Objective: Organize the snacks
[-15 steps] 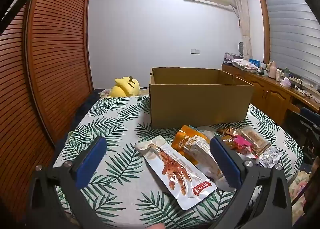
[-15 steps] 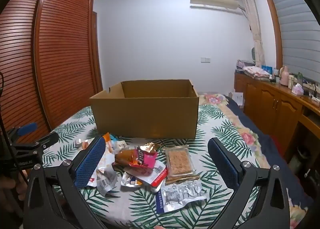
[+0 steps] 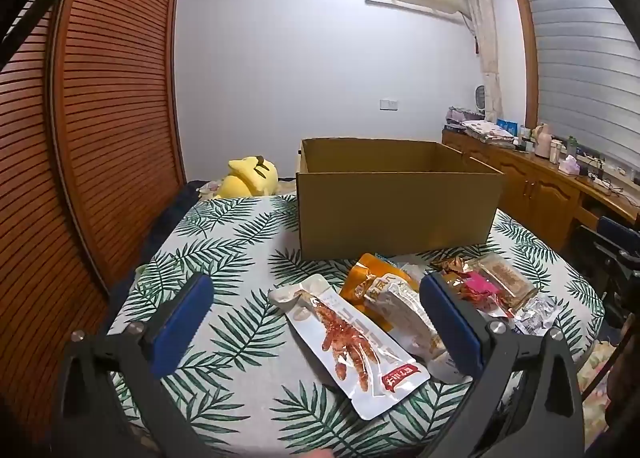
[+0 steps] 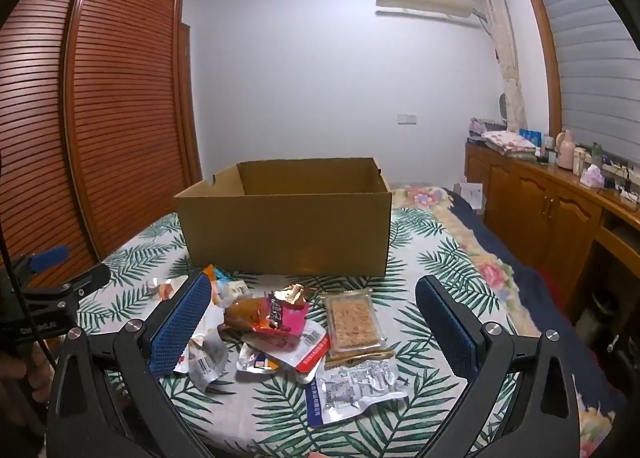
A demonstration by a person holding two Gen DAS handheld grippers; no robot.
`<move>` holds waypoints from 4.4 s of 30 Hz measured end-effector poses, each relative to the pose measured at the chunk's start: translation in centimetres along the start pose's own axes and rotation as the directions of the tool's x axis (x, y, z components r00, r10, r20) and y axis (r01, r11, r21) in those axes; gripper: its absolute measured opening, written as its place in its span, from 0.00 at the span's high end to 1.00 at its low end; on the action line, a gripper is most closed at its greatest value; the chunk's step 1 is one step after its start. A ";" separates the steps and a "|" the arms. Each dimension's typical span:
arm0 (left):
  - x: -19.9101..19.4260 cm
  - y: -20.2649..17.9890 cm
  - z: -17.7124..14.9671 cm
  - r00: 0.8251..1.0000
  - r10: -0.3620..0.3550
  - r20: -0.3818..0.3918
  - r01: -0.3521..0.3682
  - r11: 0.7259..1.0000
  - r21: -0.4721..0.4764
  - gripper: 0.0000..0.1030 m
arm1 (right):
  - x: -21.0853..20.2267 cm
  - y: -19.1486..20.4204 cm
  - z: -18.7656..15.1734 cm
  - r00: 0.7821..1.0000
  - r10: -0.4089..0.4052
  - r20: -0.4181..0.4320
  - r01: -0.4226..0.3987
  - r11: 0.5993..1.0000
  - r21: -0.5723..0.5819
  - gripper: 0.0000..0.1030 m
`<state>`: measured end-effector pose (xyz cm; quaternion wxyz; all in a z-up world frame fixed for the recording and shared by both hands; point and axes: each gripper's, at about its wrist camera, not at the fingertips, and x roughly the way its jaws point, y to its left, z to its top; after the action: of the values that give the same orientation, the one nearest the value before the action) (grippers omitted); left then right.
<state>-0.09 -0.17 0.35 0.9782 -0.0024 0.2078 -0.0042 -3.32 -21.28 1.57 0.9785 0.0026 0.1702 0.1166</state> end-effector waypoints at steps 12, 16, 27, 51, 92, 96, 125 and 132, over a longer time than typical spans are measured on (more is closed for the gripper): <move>-0.4 -0.1 0.2 1.000 0.001 0.010 -0.001 1.000 0.005 0.00 | 0.1 0.0 0.0 1.000 -0.001 -0.002 0.001 1.000 0.004 0.00; -0.5 -0.1 0.3 1.000 0.000 0.012 0.000 1.000 0.005 0.00 | 0.1 0.0 0.0 1.000 -0.002 -0.003 0.002 1.000 0.005 0.00; -0.9 -0.2 0.6 1.000 -0.002 0.017 0.002 1.000 0.007 0.00 | 0.1 0.0 0.0 1.000 -0.002 -0.003 0.002 1.000 0.006 0.00; -1.1 -0.4 0.5 1.000 -0.004 0.014 0.004 1.000 0.007 0.00 | -0.1 -0.5 -0.4 1.000 -0.004 -0.006 0.004 1.000 0.011 0.00; 5.3 -0.6 -2.6 0.961 -0.094 -0.259 0.086 0.995 -0.042 0.00 | 3.8 -3.6 -4.3 0.968 0.016 -0.250 -0.015 1.000 0.005 0.01; 5.8 -0.2 -2.5 0.957 -0.091 -0.276 0.078 0.995 -0.055 0.00 | 4.8 -4.0 -5.1 0.951 0.032 -0.309 -0.029 0.999 0.014 0.08; 9.1 0.4 -3.9 0.932 -0.118 -0.342 0.093 0.992 -0.090 0.00 | 7.8 -5.3 -6.4 0.908 0.057 -0.415 -0.055 0.998 0.017 0.38; 9.6 0.8 -3.8 0.936 -0.123 -0.331 0.095 0.990 -0.102 0.00 | 7.2 -6.5 -5.9 0.911 0.090 -0.403 -0.071 0.996 0.062 0.53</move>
<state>7.16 0.53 -7.04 0.9255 -0.0543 0.3714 -0.0501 2.73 -26.13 -6.68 0.9160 0.0077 0.3717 0.1510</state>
